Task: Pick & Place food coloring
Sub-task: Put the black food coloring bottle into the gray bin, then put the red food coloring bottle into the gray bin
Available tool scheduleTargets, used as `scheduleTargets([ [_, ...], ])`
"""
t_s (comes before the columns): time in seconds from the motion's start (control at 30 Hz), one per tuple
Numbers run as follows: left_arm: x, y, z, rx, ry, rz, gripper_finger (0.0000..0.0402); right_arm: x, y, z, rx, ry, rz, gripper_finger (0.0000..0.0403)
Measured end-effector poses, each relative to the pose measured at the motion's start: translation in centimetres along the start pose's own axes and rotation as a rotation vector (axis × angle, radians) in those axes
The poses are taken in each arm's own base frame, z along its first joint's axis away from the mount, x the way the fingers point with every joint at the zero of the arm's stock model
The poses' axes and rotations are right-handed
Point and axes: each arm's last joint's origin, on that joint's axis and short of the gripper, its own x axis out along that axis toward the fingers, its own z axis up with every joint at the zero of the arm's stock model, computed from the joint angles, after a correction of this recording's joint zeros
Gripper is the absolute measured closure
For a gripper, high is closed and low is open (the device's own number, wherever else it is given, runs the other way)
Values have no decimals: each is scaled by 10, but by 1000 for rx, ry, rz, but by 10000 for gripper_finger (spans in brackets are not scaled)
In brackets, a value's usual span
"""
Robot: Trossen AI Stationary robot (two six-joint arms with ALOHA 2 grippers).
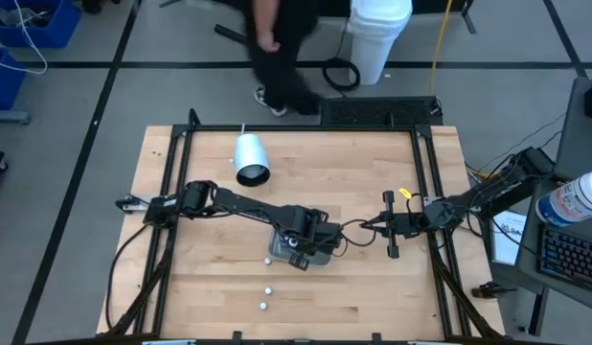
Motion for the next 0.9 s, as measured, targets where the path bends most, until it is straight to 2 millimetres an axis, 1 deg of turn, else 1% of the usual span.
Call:
scheduleTargets([
  [0.33,2,0,0,0,-13,6,328,0,0,0,0,0,0,403],
  [0.43,2,0,0,8,-12,5,309,0,0,0,0,0,0,403],
  [0.6,-1,1,2,12,-18,7,256,0,0,0,0,0,0,403],
  [0.7,-13,3,11,19,-60,19,228,0,0,0,0,0,0,403],
  [0.77,-27,2,18,39,-79,25,213,0,0,0,0,0,0,403],
  [0.83,-46,1,25,57,-95,27,202,0,0,0,0,0,0,403],
  [0.9,-71,-3,33,68,-120,29,195,0,0,0,0,0,0,403],
])
